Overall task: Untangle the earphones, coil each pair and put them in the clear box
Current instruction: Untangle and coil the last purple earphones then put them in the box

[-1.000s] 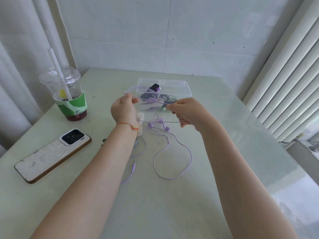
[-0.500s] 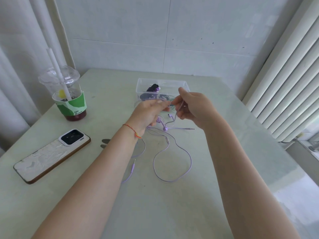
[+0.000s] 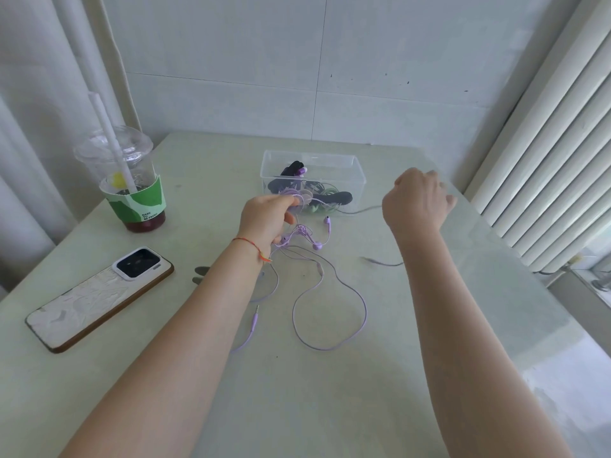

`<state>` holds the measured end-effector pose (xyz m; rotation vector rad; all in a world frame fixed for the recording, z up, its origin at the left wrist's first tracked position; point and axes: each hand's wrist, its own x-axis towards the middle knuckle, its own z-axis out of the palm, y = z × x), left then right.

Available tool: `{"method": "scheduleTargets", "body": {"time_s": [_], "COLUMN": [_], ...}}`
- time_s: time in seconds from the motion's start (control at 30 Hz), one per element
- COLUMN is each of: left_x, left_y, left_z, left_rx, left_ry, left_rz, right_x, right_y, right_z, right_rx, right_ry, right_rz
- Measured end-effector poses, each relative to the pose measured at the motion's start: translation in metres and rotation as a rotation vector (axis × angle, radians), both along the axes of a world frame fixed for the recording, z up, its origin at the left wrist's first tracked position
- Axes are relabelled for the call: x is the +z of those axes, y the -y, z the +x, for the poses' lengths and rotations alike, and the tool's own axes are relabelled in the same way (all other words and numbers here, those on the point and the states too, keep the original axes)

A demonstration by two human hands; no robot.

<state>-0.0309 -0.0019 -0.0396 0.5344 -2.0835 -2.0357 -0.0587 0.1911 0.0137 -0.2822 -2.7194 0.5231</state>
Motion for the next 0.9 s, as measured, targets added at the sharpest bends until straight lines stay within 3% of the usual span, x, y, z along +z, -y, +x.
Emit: {"method": "scheduleTargets", "body": {"time_s": [0.07,0.17,0.27,0.37,0.53,0.6,0.73,0.9], "left_x": [0.003,0.009,0.014,0.02,0.022,0.02,0.014,0.006], "left_y": [0.0,-0.002,-0.001,-0.003,-0.001,0.003,0.005,0.009], "left_z": [0.002,0.007,0.014,0.019,0.014,0.014,0.013,0.005], "left_rx": [-0.045,-0.232,-0.444,-0.465,-0.277,-0.282,-0.26,0.037], "left_ry": [0.005,-0.01,-0.066,-0.107,-0.082,-0.1,-0.119,-0.199], "left_rz": [0.006,0.005,0.001,-0.013,-0.057,-0.064,-0.224,-0.271], "right_x": [0.0,0.0,0.005,0.006,0.008,0.008,0.007,0.009], "right_y": [0.0,0.005,0.02,0.029,0.025,0.019,0.01,0.005], "right_z": [0.001,-0.001,0.009,0.018,0.018,0.014,0.001,-0.001], "right_rx": [-0.008,0.273,0.673,0.892,0.794,0.747,0.491,0.401], "right_ry": [-0.081,-0.111,0.057,0.297,0.338,0.253,-0.048,-0.172], "right_rz": [0.104,-0.017,-0.344,-0.527,-0.44,-0.369,-0.423,-0.503]}}
